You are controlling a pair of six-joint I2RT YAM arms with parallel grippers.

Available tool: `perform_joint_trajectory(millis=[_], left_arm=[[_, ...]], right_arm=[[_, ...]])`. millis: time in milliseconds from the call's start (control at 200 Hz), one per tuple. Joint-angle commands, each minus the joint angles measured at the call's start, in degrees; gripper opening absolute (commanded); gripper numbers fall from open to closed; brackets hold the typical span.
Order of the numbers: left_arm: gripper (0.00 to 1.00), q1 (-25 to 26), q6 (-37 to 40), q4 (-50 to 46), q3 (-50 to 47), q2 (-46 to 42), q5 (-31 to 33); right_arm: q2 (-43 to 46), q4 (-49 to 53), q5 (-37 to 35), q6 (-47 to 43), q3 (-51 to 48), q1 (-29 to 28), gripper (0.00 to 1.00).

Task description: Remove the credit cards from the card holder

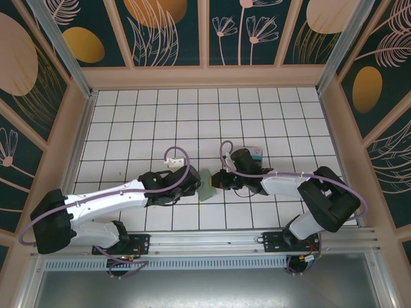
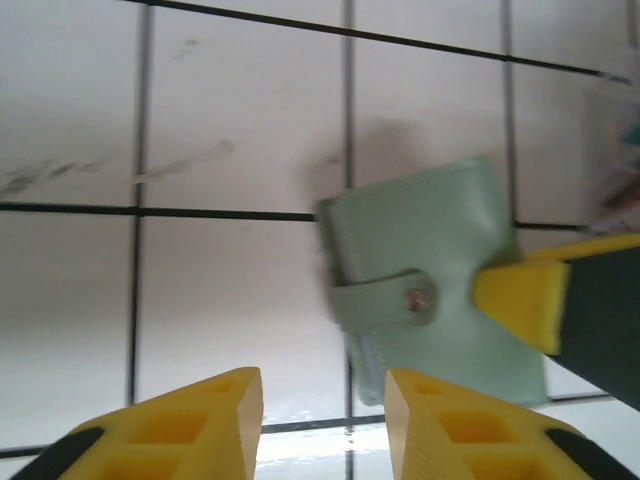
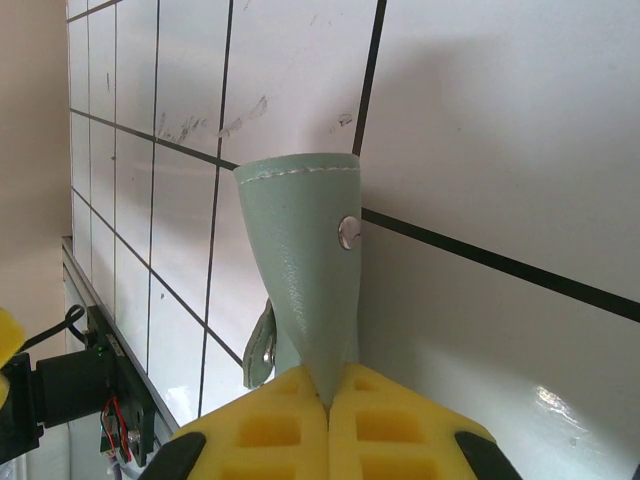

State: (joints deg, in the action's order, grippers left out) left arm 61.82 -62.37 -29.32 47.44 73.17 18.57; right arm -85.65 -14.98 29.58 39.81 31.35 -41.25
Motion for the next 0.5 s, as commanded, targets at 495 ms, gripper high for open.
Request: perform_joint_trajectory(millis=[495], left_arm=[[0.41,-2.8,5.5,11.4,1.7,13.6,-8.0]], right_arm=[[2.6,0.7,-0.6,-0.1,1.9,-1.9,0.00]])
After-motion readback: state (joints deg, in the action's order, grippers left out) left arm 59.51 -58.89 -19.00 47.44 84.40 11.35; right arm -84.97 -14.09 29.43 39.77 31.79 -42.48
